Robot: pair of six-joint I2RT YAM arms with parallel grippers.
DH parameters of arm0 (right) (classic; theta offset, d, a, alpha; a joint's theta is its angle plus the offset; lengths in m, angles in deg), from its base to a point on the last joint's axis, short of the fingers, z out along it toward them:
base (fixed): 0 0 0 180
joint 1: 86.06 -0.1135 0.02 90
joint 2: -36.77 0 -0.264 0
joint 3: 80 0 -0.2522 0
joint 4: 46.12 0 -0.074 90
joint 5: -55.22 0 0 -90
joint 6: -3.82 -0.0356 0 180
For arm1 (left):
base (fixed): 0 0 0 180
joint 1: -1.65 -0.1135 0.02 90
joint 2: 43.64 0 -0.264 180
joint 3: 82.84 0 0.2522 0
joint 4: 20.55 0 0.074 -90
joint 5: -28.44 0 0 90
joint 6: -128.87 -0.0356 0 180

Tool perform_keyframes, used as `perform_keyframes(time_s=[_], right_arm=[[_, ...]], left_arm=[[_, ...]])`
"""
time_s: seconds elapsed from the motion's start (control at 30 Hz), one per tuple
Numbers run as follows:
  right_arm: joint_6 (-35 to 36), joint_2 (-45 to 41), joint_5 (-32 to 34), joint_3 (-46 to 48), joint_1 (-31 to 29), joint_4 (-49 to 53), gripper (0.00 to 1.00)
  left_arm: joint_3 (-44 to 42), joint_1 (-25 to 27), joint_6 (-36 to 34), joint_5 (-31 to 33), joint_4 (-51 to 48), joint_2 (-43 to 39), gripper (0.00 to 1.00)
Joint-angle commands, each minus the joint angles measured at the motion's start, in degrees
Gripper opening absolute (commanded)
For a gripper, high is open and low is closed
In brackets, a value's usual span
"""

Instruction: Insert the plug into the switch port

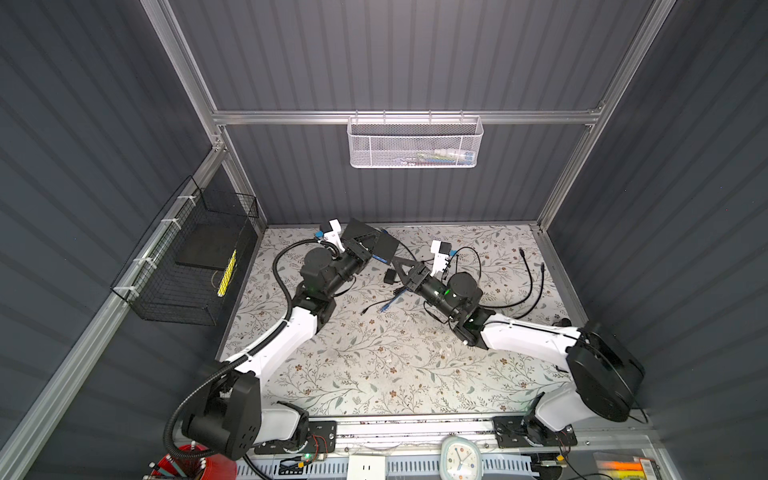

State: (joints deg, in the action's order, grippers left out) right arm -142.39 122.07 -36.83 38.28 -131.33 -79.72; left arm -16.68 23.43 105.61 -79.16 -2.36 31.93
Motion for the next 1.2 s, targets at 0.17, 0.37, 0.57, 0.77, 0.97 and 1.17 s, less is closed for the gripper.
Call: perform_keyframes(time_s=[0.17,0.37,0.57,0.77,0.97,1.17], right_arm=[[27.1,-5.3,-6.8,-1.1,3.6,34.8,0.53],[45.9,-3.3,-2.5,-3.9,3.7,47.8,0.53],[53.0,-1.4,-2.0,-3.4,4.9,45.2,0.52],[57.4,7.4,-5.2,-8.0,4.9,43.7,0.5],[63.0,16.9,-5.7,-17.5,3.5,48.3,0.47],[70.2,24.5,-8.3,-26.6,0.9,53.8,0.48]], left_arm=[[13.7,-4.3,-17.6,-17.5,-32.0,-1.2,0.08],[18.6,-5.4,-23.3,-28.4,-41.8,2.7,0.08],[20.2,-6.6,-33.1,-26.9,-53.3,2.4,0.05],[15.9,-12.2,-32.4,-26.6,-53.7,-0.4,0.05],[13.1,-19.1,-33.1,-27.3,-58.0,-4.3,0.05],[9.6,-23.6,-33.2,-25.5,-62.6,-9.0,0.05]])
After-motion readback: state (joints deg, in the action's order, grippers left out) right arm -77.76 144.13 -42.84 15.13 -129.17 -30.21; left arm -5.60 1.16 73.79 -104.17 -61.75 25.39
